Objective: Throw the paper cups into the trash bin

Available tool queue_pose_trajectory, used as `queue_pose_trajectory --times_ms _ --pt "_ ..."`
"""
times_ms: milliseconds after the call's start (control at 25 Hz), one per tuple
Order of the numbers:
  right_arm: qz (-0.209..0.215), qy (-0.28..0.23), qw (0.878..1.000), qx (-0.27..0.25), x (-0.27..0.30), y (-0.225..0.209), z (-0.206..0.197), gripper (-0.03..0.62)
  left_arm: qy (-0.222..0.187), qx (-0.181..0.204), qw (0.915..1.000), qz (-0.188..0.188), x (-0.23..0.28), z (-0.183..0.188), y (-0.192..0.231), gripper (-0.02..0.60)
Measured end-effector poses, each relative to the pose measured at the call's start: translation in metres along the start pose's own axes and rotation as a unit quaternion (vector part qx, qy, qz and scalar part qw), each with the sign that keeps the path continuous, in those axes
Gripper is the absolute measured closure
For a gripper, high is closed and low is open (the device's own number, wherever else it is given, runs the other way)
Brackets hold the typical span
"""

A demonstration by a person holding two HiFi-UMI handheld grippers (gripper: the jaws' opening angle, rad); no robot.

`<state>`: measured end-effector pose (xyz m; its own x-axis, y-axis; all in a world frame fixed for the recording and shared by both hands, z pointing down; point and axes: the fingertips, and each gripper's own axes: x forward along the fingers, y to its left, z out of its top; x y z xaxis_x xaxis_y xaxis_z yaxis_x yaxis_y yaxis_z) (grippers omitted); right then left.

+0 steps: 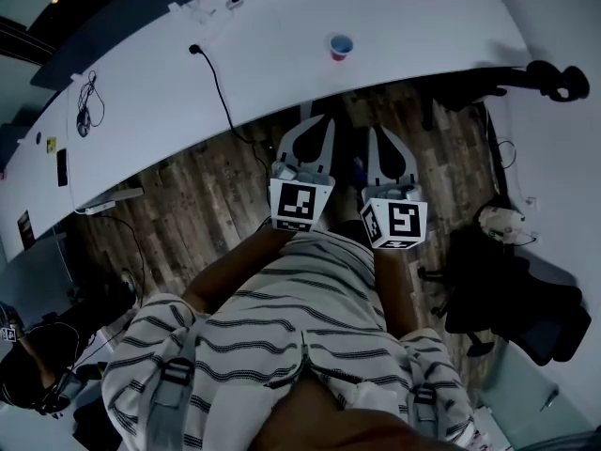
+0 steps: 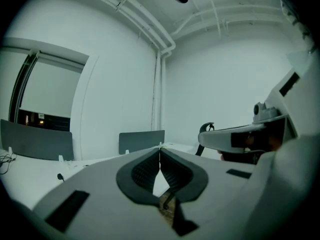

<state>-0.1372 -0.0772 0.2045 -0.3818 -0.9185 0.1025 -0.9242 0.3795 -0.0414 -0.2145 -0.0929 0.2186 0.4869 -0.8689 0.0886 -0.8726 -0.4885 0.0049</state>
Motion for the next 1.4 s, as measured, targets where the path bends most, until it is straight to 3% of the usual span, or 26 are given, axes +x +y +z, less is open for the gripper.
queue_pose_trajectory --times_ms 360,1040,1400 --pt "-0.021 0.007 1.0 0.002 0.009 -0.03 -0.005 0.585 0.017 0.0 0.9999 0.003 0.033 -0.013 0.005 0.557" --pt "-0.014 0.043 0.999 0.007 0.038 -0.065 -0.05 0.585 0.032 -0.008 0.9988 0.036 0.116 -0.06 0.026 0.556" --pt "-0.019 0.06 0.998 0.008 0.042 -0.076 -0.075 0.585 0.05 0.0 0.9974 0.051 0.153 -0.105 0.036 0.555"
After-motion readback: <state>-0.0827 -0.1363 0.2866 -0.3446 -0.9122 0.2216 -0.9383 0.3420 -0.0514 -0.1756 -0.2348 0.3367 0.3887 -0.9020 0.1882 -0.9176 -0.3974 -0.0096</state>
